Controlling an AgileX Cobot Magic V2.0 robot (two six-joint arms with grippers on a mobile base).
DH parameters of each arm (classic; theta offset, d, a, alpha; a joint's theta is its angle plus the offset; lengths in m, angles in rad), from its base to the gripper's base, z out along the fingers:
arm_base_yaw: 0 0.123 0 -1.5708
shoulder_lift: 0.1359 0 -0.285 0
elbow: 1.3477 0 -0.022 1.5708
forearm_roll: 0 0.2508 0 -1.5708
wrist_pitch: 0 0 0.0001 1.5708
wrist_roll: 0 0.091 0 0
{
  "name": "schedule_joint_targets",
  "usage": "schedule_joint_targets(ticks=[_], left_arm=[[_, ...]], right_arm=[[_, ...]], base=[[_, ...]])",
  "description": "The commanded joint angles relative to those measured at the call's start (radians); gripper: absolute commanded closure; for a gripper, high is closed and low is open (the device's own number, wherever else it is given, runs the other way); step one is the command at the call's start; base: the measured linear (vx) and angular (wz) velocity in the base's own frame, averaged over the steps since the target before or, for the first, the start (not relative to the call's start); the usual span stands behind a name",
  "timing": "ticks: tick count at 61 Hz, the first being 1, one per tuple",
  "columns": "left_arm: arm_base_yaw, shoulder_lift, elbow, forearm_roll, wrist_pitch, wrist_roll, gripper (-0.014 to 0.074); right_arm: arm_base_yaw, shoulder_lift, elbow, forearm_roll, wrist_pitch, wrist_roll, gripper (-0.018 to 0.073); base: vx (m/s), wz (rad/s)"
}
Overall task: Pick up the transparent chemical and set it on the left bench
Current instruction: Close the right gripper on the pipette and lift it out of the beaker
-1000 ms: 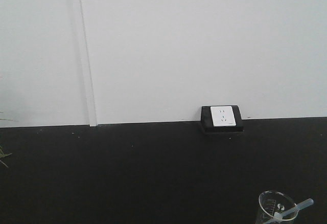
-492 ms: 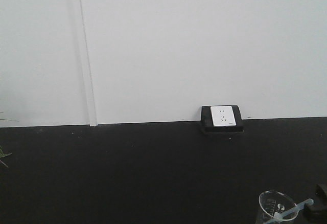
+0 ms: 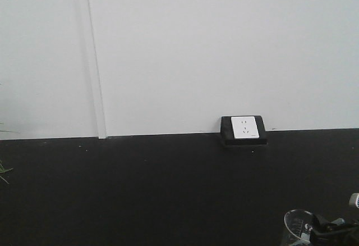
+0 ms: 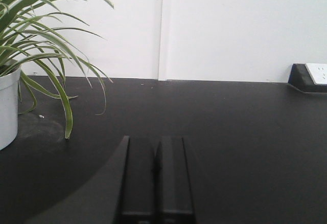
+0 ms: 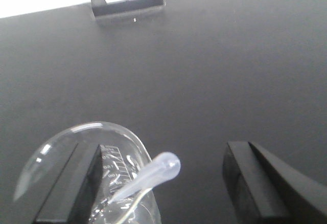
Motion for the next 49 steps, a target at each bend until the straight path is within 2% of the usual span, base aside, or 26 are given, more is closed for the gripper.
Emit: schedule_joint_targets(ticks=[1, 10, 30, 49], left_arm=[[-0.002, -0.019, 0.016, -0.001, -0.078, -0.008, 0.0600], [-0.002, -0.019, 0.016, -0.001, -0.078, -0.008, 0.0600], [-0.002, -0.019, 0.016, -0.001, -0.078, -0.008, 0.0600], [-0.002, -0.019, 0.016, -0.001, -0.078, -0.008, 0.0600]], right_arm=[[-0.004, -0.005, -0.030, -0.003, -0.113, -0.001, 0.0037], [-0.004, 0.001, -0.030, -0.008, -0.144, -0.001, 0.0113], [-0.004, 0.001, -0.030, -0.010, -0.152, -0.001, 0.0359], [-0.004, -0.052, -0.030, -0.014, -0.171, -0.065, 0.0473]], base=[[0.00, 0.00], [0.00, 0.00], [0.00, 0.00], [0.00, 0.00]])
